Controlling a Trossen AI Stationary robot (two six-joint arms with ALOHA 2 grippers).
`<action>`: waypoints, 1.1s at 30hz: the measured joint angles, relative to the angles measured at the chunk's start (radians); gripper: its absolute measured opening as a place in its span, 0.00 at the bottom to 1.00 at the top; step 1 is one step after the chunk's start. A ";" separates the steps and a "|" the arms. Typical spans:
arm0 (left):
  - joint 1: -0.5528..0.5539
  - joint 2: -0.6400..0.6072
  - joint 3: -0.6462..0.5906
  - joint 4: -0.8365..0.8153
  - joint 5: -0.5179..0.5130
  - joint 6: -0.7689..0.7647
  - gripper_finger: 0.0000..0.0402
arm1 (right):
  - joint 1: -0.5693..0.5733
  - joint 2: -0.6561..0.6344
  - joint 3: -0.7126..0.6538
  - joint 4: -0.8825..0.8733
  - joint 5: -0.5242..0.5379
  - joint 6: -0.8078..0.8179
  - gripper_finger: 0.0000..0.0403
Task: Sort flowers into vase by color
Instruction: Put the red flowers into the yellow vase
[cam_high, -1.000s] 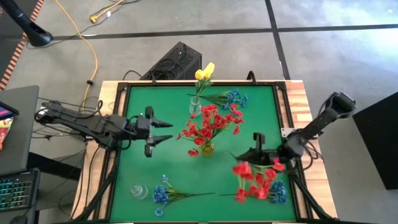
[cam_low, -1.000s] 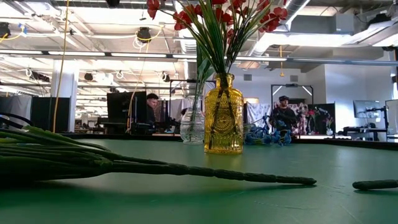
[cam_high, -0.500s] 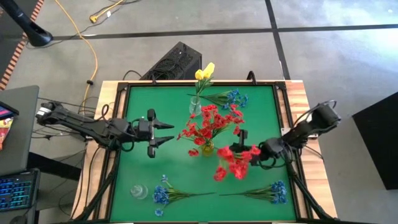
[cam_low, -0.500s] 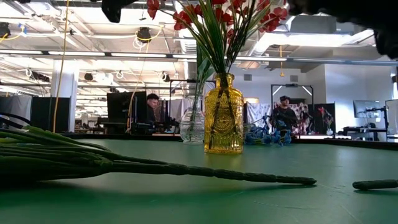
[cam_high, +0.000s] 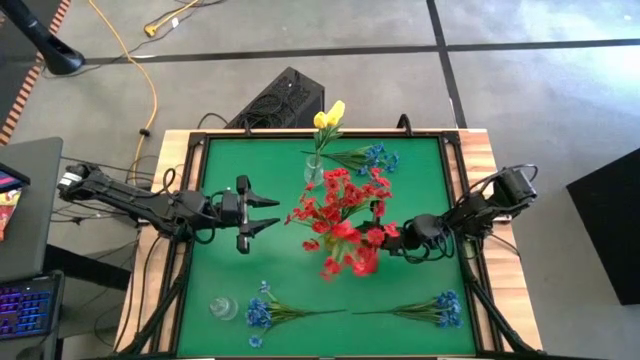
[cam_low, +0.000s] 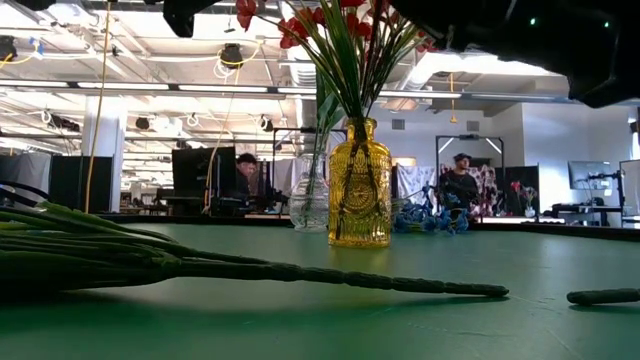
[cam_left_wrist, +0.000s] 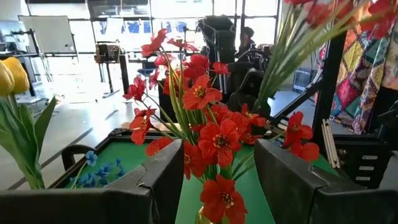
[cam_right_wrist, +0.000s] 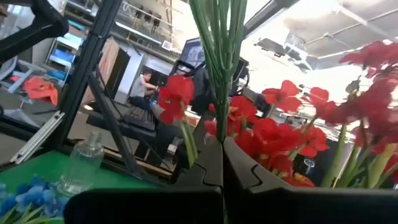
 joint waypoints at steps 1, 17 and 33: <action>0.000 0.000 0.000 0.000 0.000 0.006 0.46 | -0.003 0.000 0.000 -0.001 0.000 0.008 0.04; 0.000 0.000 0.000 -0.002 0.000 0.051 0.46 | -0.037 0.001 0.000 -0.100 -0.003 0.087 0.04; 0.000 0.000 0.000 -0.004 0.000 0.048 0.46 | -0.071 0.000 0.000 -0.263 0.006 0.162 0.04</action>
